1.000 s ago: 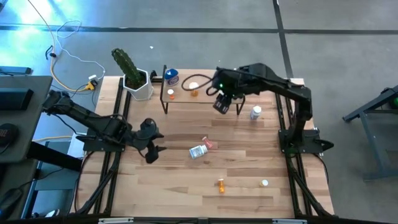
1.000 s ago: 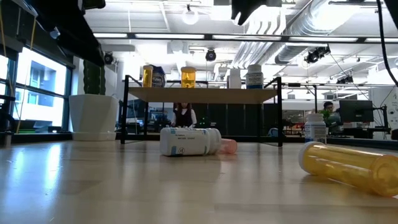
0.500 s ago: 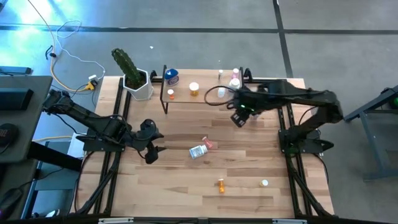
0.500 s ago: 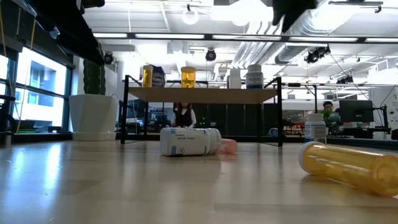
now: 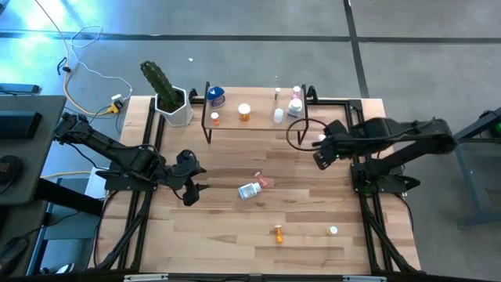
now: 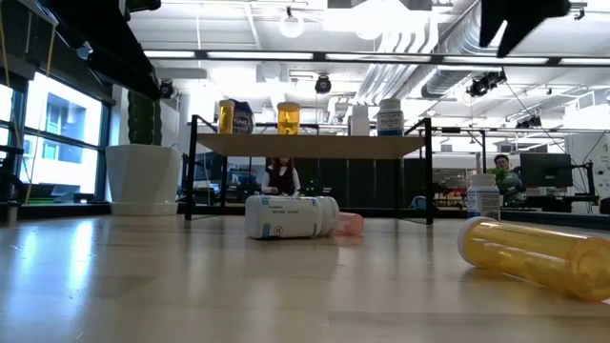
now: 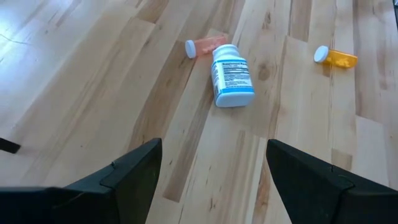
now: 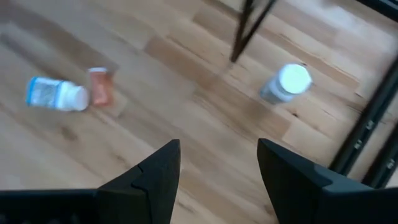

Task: Pick and place medicine bottles onto shelf by color
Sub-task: Put the top big white pill bottle on the shelf

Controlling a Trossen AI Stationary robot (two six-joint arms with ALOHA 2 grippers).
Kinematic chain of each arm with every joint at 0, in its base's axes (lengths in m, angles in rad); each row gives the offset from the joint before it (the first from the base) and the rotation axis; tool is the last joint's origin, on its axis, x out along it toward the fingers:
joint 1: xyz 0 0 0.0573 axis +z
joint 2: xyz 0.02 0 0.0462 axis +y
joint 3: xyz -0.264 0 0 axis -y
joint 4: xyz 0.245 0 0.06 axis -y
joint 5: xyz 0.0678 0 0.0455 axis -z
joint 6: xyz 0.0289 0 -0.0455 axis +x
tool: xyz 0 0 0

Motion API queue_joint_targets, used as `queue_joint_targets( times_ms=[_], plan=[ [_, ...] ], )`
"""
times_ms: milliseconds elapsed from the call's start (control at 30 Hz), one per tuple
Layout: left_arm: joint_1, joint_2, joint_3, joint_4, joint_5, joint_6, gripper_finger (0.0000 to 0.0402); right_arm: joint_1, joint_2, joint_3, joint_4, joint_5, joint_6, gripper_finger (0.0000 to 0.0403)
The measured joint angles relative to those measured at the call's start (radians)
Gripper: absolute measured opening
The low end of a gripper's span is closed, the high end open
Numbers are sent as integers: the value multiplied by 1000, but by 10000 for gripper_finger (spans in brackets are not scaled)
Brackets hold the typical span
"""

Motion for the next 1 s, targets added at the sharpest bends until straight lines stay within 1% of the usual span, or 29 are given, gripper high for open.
queue_joint_targets(
  times_ms=[167,267,467,600,733,800,1000],
  plan=[
    [0,0,0,0,0,0,280,-5,-66,-88,1,42,70,204],
    [0,0,0,0,0,0,280,-21,-104,-123,10,62,74,204],
    [0,0,0,0,0,0,280,-111,-195,-169,21,88,69,204],
    [0,0,0,1,0,0,280,-174,-235,-171,54,109,-3,204],
    [0,0,0,2,0,-10,280,-252,-255,-171,107,116,-124,204],
    [0,0,0,2,0,-15,280,-295,-257,-171,123,100,-176,204],
    [0,0,0,2,0,-17,280,-438,-257,-171,138,-5,-332,216]
  ],
)
